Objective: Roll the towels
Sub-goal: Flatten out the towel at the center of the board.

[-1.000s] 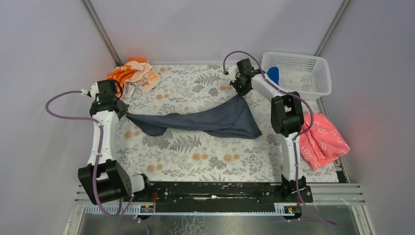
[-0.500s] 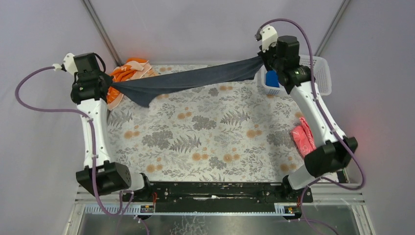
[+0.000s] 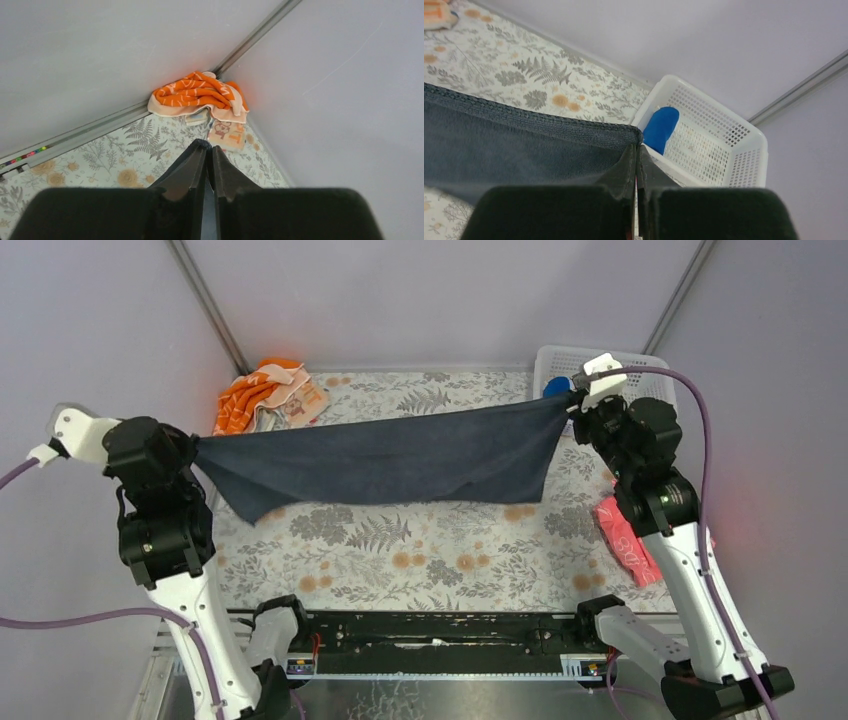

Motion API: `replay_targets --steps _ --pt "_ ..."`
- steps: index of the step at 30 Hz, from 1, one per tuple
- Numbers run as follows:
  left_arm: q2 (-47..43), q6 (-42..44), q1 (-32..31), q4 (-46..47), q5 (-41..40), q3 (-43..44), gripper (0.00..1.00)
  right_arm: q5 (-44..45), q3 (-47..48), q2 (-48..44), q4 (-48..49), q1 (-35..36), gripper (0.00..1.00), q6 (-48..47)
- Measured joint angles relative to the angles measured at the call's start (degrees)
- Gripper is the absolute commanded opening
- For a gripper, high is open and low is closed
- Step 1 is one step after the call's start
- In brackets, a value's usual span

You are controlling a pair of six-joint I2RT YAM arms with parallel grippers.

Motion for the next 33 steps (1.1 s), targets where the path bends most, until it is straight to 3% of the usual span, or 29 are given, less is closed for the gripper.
replay_targets --steps 4,7,13,17,22,33 --pt "-0.8 0.0 0.1 0.7 -0.5 -5.0 0.08 0.0 -0.8 0.4 2.2 0.0 0.00 1.5" --pt "3.6 -0.2 0.1 1.7 1.9 -11.4 0.07 1.2 -1.3 6.0 4.2 0.0 0.00 2.3" --pt "24.3 -1.5 0.0 7.0 9.9 -18.9 0.04 4.5 -2.0 27.4 8.0 -0.1 0.00 2.1" --pt "39.1 -2.7 -0.8 9.3 13.5 -17.5 0.02 7.7 -3.5 39.8 12.3 -0.4 0.00 0.4" --pt "50.9 -3.9 -2.3 10.5 15.3 -12.0 0.02 10.3 -3.6 47.7 19.8 -0.9 0.00 -3.4" --pt "58.5 -4.4 -3.0 12.7 16.8 -3.3 0.02 11.3 -0.3 53.8 30.0 -2.2 0.00 -9.5"
